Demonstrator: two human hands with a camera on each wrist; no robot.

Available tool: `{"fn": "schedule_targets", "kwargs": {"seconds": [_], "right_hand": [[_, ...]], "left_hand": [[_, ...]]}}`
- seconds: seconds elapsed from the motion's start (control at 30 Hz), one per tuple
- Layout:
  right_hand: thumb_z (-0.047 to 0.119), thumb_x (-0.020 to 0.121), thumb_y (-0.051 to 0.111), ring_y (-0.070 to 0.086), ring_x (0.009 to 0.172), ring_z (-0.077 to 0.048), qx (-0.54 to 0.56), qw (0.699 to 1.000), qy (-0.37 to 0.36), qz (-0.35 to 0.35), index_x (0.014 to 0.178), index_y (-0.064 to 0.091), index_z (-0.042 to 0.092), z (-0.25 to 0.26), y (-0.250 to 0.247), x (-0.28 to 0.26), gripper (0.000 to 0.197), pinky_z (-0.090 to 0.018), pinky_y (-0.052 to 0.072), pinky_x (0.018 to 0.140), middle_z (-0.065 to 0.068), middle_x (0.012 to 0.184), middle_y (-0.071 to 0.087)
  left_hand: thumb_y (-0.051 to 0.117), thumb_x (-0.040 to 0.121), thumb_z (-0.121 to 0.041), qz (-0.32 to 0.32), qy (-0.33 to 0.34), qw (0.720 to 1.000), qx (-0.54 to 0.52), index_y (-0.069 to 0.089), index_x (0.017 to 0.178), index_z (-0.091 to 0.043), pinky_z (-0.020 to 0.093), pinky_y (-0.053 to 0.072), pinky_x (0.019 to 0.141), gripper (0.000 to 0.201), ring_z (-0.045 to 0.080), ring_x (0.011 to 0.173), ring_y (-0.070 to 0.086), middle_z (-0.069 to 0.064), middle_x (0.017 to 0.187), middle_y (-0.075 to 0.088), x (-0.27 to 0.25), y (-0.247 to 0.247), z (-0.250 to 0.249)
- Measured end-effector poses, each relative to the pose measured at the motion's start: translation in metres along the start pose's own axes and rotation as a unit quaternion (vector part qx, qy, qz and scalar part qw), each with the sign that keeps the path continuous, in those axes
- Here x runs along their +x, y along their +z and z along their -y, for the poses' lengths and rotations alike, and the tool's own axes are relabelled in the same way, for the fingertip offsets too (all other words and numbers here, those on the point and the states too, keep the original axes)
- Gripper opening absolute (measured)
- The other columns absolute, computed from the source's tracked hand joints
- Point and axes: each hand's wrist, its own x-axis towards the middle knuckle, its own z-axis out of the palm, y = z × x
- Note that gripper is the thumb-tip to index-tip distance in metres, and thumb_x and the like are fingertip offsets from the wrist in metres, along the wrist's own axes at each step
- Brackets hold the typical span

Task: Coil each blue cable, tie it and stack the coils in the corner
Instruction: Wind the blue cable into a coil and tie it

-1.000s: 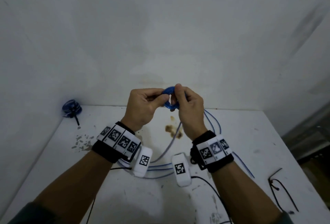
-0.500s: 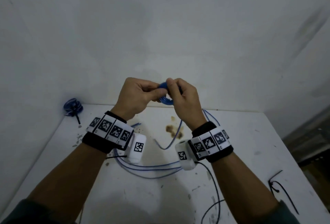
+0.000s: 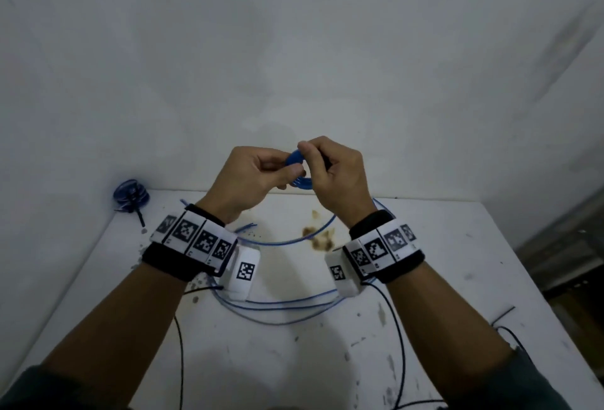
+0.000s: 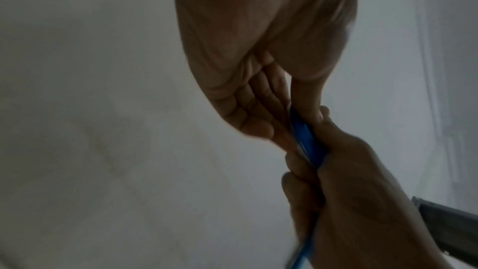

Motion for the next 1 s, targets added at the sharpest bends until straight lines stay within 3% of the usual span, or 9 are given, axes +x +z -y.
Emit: {"fn": "schedule_targets", "kwargs": {"seconds": [0.1, 0.2, 0.27, 0.47, 0.53, 0.67, 0.83, 0.93, 1.0], "right_hand": [[0.014, 0.097, 0.059, 0.048, 0.052, -0.009, -0.023, 0.998, -0.027, 0.054, 0.081, 0.071, 0.006, 0.001, -0.010, 0.009, 0.022, -0.018, 0.036, 0.053, 0.003, 0.061, 0.059], [0.022, 0.098, 0.060, 0.050, 0.052, -0.022, 0.020, 0.997, 0.009, 0.070, 0.076, 0.069, 0.006, 0.001, -0.019, 0.014, 0.028, -0.031, 0.039, 0.052, -0.006, 0.058, 0.058], [0.023, 0.097, 0.063, 0.055, 0.054, -0.022, 0.037, 0.997, 0.027, 0.061, 0.074, 0.070, 0.008, 0.001, -0.021, 0.011, 0.028, -0.030, 0.043, 0.054, -0.004, 0.059, 0.061], [0.022, 0.100, 0.056, 0.054, 0.059, -0.024, 0.068, 0.991, 0.099, -0.059, 0.084, 0.069, 0.009, 0.000, -0.001, -0.023, 0.025, -0.037, 0.045, 0.057, -0.003, 0.064, 0.060], [0.025, 0.103, 0.048, 0.049, 0.060, -0.020, 0.098, 0.980, 0.133, -0.111, 0.079, 0.062, 0.004, 0.003, 0.010, -0.029, 0.034, -0.035, 0.042, 0.057, -0.010, 0.064, 0.055], [0.024, 0.105, 0.041, 0.041, 0.057, -0.012, 0.112, 0.966, 0.155, -0.175, 0.070, 0.047, 0.000, 0.007, 0.022, -0.030, 0.042, -0.027, 0.036, 0.054, -0.005, 0.060, 0.044], [0.025, 0.102, 0.047, 0.034, 0.052, -0.008, 0.016, 0.995, 0.102, 0.007, 0.065, 0.042, 0.019, -0.006, 0.001, -0.018, 0.039, -0.021, 0.030, 0.051, -0.005, 0.056, 0.041], [0.028, 0.102, 0.050, 0.039, 0.054, -0.007, 0.002, 0.994, 0.093, 0.063, 0.067, 0.051, 0.015, -0.005, -0.006, -0.011, 0.038, -0.019, 0.032, 0.054, -0.007, 0.059, 0.049], [0.029, 0.102, 0.051, 0.042, 0.055, -0.005, 0.010, 0.993, 0.091, 0.078, 0.069, 0.056, 0.014, -0.002, -0.006, -0.010, 0.036, -0.017, 0.034, 0.056, 0.002, 0.060, 0.051]], "left_hand": [[0.073, 0.086, -0.013, 0.014, 0.016, 0.999, 0.041, 0.077, 0.091, -0.013, 0.025, 0.053, 0.067, 0.007, 0.014, 0.068, 0.067, 0.006, 0.077, 0.076, 0.005, -0.005, -0.008], [0.073, 0.084, -0.007, -0.026, 0.048, 0.998, 0.014, 0.075, 0.095, -0.014, 0.017, 0.051, 0.064, 0.013, 0.007, 0.063, 0.067, -0.005, 0.071, 0.075, 0.002, 0.004, -0.009], [0.072, 0.085, -0.004, -0.054, 0.055, 0.997, -0.020, 0.074, 0.098, -0.013, 0.017, 0.052, 0.063, 0.016, 0.009, 0.063, 0.069, -0.006, 0.071, 0.075, -0.001, 0.013, -0.002], [0.069, 0.087, -0.004, -0.144, 0.022, 0.981, -0.130, 0.072, 0.104, -0.007, 0.023, 0.055, 0.067, 0.018, 0.014, 0.069, 0.071, -0.002, 0.074, 0.076, -0.009, 0.041, 0.015], [0.069, 0.086, -0.008, -0.147, 0.017, 0.978, -0.150, 0.073, 0.105, -0.003, 0.027, 0.056, 0.069, 0.020, 0.018, 0.073, 0.072, 0.004, 0.079, 0.076, -0.009, 0.046, 0.016], [0.070, 0.081, -0.022, -0.105, -0.025, 0.976, -0.187, 0.073, 0.102, 0.001, 0.034, 0.058, 0.077, 0.032, 0.024, 0.081, 0.071, 0.014, 0.088, 0.075, -0.008, 0.046, 0.014], [0.069, 0.087, -0.011, 0.005, -0.063, 0.995, -0.078, 0.075, 0.093, -0.001, 0.029, 0.057, 0.074, 0.013, 0.022, 0.075, 0.072, 0.015, 0.084, 0.075, -0.007, 0.014, 0.016], [0.070, 0.085, -0.017, 0.015, -0.062, 0.994, -0.086, 0.075, 0.096, -0.006, 0.028, 0.057, 0.073, 0.016, 0.021, 0.079, 0.072, 0.012, 0.087, 0.076, -0.009, 0.007, 0.016], [0.068, 0.085, -0.019, 0.008, -0.051, 0.995, -0.085, 0.075, 0.098, -0.011, 0.026, 0.055, 0.071, 0.016, 0.019, 0.083, 0.071, 0.010, 0.090, 0.076, -0.008, 0.008, 0.014]]}}
